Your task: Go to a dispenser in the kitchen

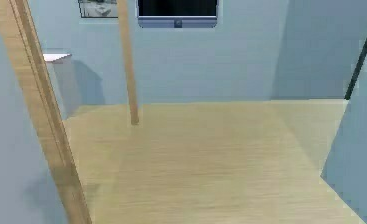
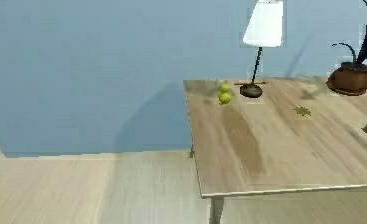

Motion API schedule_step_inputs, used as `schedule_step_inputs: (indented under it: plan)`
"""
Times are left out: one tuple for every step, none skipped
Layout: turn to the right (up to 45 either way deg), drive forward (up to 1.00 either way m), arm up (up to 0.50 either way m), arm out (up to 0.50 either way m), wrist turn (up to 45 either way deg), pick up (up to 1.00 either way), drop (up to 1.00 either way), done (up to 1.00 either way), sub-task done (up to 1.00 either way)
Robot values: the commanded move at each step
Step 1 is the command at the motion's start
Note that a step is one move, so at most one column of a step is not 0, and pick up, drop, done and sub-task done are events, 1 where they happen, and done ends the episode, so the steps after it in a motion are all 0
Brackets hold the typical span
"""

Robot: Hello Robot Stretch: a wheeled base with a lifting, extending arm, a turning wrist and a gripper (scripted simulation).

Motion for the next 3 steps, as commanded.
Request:
schedule_step_inputs:
  plan:
    - [0.0,1.00,0.00,0.00,0.0,0.00,0.00,0.00,0.00]
    - [-15.0,0.00,0.00,0.00,0.0,0.00,0.00,0.00,0.00]
    - [0.0,0.15,0.00,0.00,0.0,0.00,0.00,0.00,0.00]
